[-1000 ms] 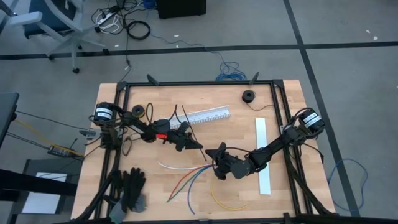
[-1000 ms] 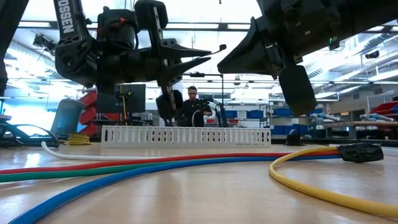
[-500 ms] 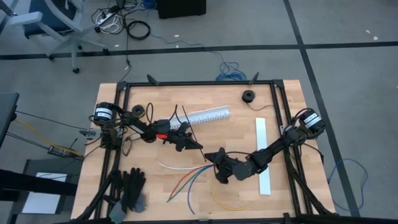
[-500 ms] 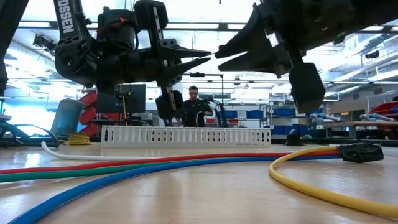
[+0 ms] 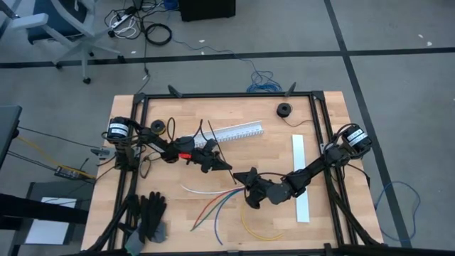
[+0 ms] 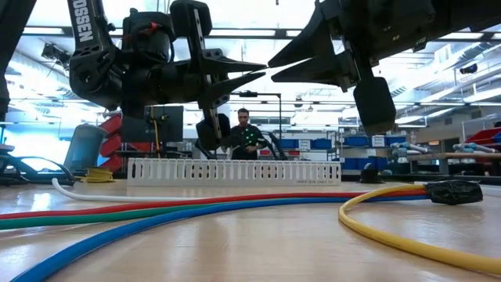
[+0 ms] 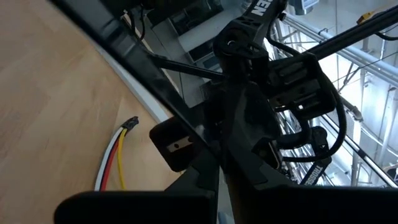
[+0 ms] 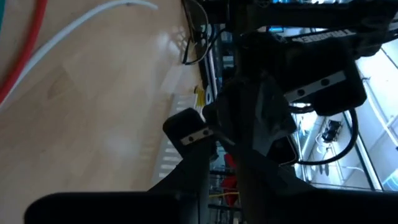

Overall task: Ziptie cables
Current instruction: Insert zip tie on the cable wire

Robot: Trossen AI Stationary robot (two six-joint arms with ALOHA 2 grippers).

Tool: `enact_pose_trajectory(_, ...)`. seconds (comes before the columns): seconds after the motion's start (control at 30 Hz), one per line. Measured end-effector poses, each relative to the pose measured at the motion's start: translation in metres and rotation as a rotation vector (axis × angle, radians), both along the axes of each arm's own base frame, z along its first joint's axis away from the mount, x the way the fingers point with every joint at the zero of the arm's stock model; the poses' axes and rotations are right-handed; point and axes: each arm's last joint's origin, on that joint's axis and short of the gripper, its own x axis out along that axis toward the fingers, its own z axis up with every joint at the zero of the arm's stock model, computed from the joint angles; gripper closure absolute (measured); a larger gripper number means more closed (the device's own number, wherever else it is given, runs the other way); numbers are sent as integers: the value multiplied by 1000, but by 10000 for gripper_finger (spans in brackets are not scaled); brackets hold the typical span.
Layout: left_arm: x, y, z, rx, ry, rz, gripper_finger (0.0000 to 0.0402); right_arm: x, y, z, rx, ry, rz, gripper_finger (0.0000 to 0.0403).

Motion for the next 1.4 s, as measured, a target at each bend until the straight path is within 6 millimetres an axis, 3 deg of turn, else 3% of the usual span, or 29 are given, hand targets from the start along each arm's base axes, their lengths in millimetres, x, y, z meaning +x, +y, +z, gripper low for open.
enact_pose_trajectory(0.37, 0, 0, 0, 1, 0, 0, 401, 0, 1, -1, -25, 24, 39, 345)
enact_pose_trajectory(0.83, 0, 0, 0, 3, 0, 0, 401, 7, -10, 1, -47, 26, 48, 379)
enact_pose_trajectory(1.4, 0, 1, 0, -40, 9, 24, 402, 9, -11, 3, -150, 60, 119, 370)
